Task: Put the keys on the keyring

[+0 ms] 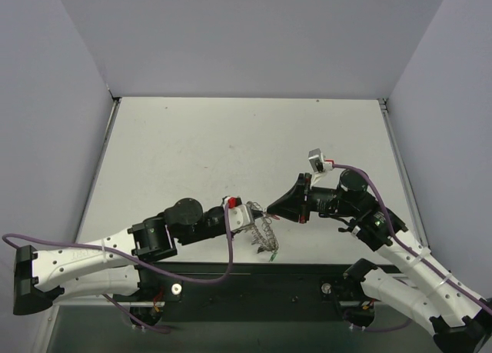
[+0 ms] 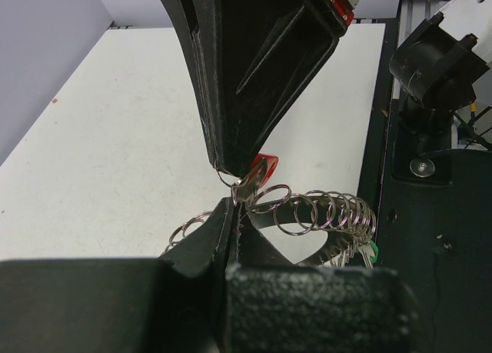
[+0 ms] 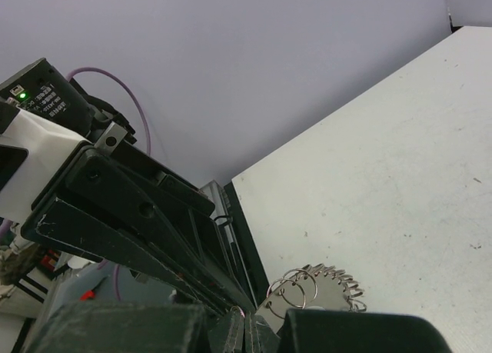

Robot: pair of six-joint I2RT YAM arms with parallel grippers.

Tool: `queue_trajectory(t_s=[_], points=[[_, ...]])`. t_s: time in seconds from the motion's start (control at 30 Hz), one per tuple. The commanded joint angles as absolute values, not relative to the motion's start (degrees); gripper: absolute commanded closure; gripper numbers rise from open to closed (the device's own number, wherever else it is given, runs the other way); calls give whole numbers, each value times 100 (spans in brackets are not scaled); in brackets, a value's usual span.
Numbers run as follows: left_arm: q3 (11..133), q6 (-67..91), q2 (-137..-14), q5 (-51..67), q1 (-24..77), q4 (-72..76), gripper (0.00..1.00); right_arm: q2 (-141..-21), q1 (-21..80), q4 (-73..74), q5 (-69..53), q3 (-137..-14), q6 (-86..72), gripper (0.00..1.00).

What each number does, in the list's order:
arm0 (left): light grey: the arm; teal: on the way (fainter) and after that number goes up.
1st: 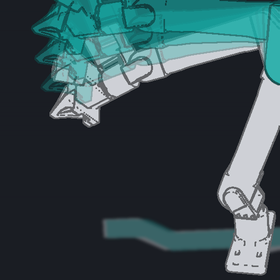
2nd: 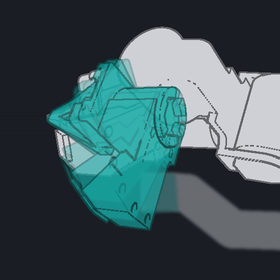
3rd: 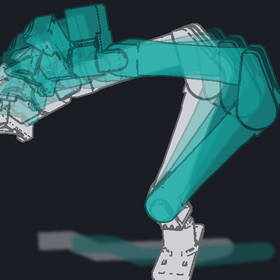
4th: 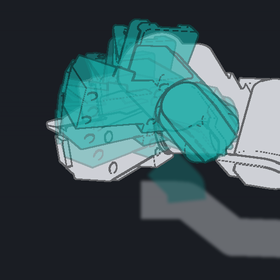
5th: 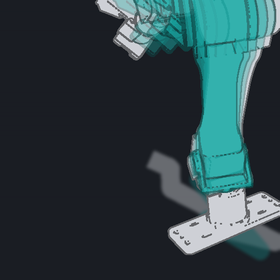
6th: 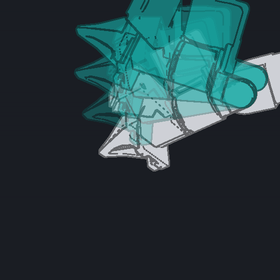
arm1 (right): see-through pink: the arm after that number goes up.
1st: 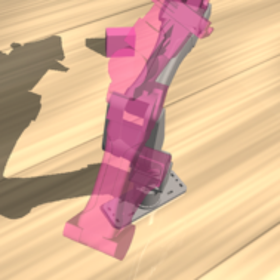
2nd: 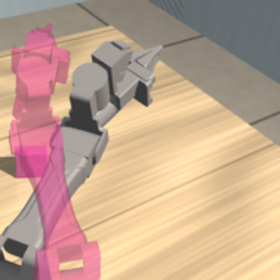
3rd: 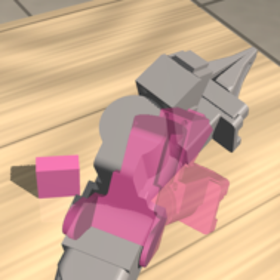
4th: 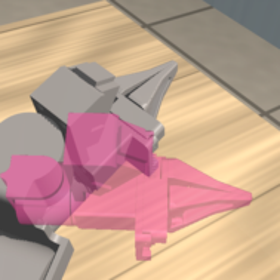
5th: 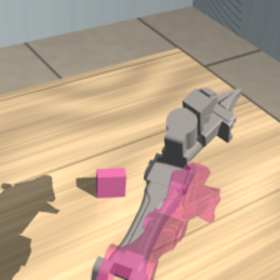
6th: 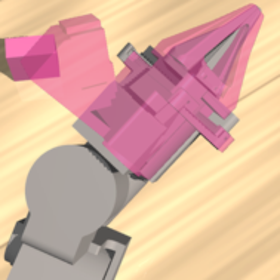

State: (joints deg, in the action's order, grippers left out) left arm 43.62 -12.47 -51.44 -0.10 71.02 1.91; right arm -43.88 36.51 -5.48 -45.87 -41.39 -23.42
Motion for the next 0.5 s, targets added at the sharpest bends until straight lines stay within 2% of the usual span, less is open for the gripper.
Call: queue_trajectory(t_s=[0.0,0.47], points=[[4500,-1090,-4852,299,7110,1204,100,-4412,3683,-554,-4324,-4315,-2110,100],[4386,-967,-4781,492,7102,1511,100,-4491,3753,-255,-4008,-4421,-1995,100]])
